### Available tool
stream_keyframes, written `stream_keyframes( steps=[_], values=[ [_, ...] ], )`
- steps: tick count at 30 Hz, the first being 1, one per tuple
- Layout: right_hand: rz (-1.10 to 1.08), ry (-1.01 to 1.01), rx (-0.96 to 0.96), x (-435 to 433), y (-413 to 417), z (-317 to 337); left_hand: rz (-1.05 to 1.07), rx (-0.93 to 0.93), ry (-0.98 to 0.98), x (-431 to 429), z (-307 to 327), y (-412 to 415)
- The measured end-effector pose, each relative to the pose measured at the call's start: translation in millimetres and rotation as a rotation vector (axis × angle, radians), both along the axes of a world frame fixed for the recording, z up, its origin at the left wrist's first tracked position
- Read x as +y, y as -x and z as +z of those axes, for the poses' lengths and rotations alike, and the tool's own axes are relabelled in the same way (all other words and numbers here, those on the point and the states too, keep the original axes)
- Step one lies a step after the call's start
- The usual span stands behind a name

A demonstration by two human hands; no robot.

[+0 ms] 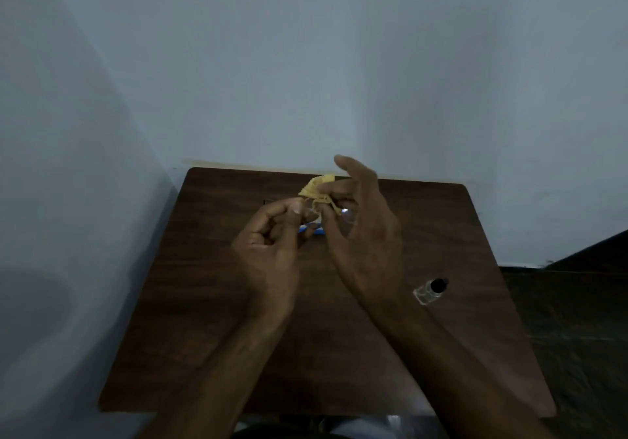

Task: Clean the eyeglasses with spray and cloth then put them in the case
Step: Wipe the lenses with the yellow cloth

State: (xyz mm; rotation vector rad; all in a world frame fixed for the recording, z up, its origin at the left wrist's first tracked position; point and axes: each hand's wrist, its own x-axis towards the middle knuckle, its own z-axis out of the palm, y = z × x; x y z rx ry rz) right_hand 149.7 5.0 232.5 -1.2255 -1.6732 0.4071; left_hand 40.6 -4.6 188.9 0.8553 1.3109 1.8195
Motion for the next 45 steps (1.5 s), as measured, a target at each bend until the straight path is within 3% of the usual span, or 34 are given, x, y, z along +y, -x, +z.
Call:
stream_keyframes(
  steps=[7, 11, 15, 20, 24, 29, 35, 40, 45],
  values=[
    [-0.055, 0.074, 0.065, 4, -2, -4, -0.001, -0.103, 0.051, 0, 2, -7],
    [0.062, 0.097, -0.045, -12, 5, -1, 0.007, -0.111, 0.108, 2, 2, -7],
    [-0.096, 0.093, -0.027, 5, -11, -2, 0.004, -0.16, 0.085, 4, 4, -10],
    [0.068, 0.108, -0.085, -15, 3, -3, 0.013, -0.205, 0.098, 6, 6, -11],
    [-0.131, 0.074, -0.075, 4, -9, 1, 0.009, -0.198, 0.089, 6, 6, -15],
    [0.074, 0.096, -0.124, -8, 3, 7, -0.003, -0.169, 0.116, 3, 6, -14],
    [-0.307, 0.034, -0.159, 29, -36, -4, -0.016, -0.232, 0.043, 2, 7, -6],
    [-0.1, 0.029, -0.197, 14, -17, -11, -0.018, -0.222, 0.05, 4, 6, -5],
    [-0.329, 0.015, -0.161, 36, -35, -13, -0.038, -0.244, 0.042, 5, 7, -3]
  ],
)
